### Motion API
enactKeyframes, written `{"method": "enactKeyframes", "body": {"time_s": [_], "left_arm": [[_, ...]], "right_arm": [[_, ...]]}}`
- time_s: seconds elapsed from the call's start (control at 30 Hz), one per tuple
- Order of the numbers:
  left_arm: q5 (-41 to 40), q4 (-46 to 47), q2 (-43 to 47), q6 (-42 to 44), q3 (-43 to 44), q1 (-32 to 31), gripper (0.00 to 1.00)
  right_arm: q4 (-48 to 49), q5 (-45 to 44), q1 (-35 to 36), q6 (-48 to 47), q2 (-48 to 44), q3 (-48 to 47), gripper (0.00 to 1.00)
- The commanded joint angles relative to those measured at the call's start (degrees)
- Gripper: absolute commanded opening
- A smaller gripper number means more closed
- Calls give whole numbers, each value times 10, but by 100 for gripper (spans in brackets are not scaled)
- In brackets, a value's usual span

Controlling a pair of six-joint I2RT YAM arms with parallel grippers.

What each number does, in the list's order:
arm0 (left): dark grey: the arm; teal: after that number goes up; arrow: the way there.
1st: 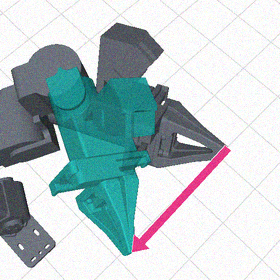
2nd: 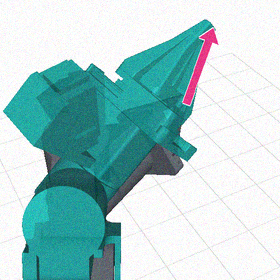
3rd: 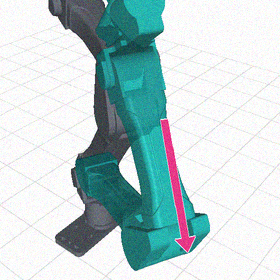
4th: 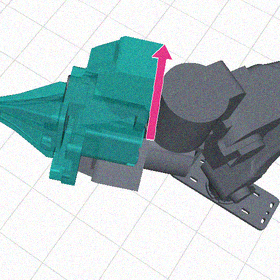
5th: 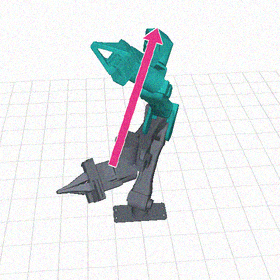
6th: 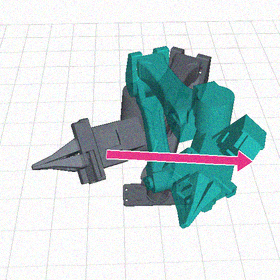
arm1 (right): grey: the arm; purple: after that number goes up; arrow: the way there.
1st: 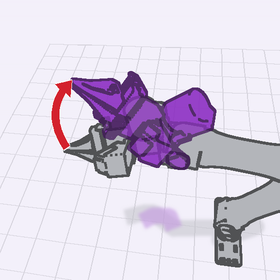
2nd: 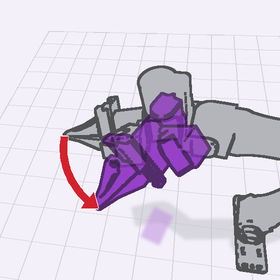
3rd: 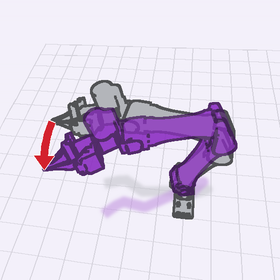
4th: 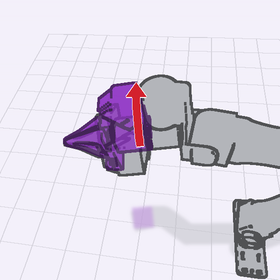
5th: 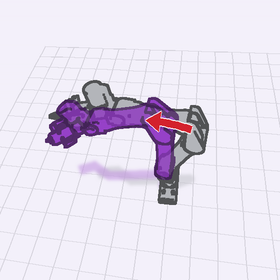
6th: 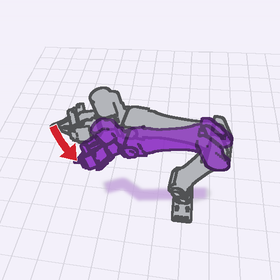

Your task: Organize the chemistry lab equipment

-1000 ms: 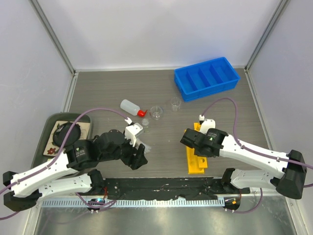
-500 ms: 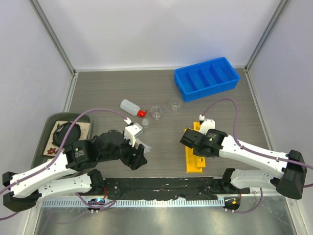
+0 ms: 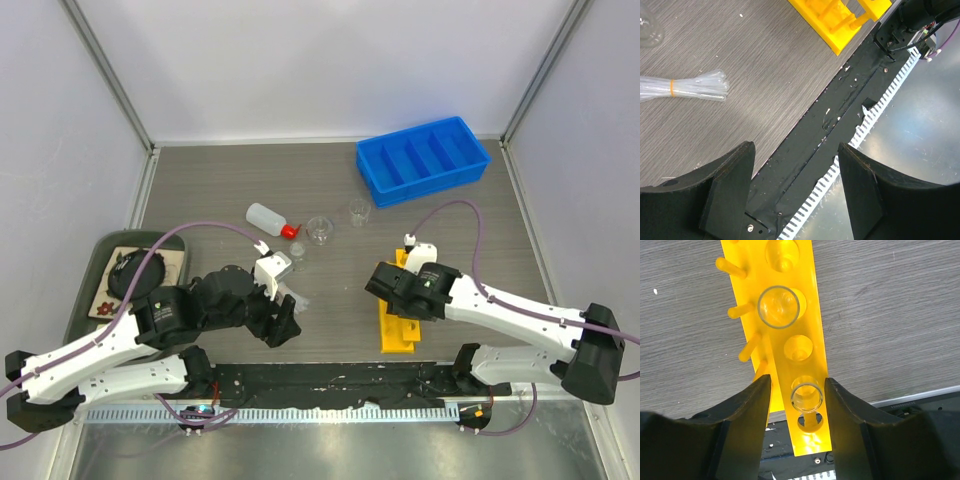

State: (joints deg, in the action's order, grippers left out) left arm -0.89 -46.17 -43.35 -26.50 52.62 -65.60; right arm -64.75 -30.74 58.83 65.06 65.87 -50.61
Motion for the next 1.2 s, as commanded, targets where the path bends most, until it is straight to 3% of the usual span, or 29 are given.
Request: {"method": "enactKeyframes", "body": {"time_s": [0.0,0.4,0.83,1.17], "left_arm": [[0,5,4,10,5,1,72],[4,10,0,10,13,1,72],[4,6,14,-5,17,1,71],[1,-3,25,-13,17,1,69]], "right_arm": [[-26,-19,3,2,8,-37,54],[-144,-27,9,-48,53,-186,60],[-36,13,25,-93,131,-191,58],[22,2,25,-104,173,-150,47]]}}
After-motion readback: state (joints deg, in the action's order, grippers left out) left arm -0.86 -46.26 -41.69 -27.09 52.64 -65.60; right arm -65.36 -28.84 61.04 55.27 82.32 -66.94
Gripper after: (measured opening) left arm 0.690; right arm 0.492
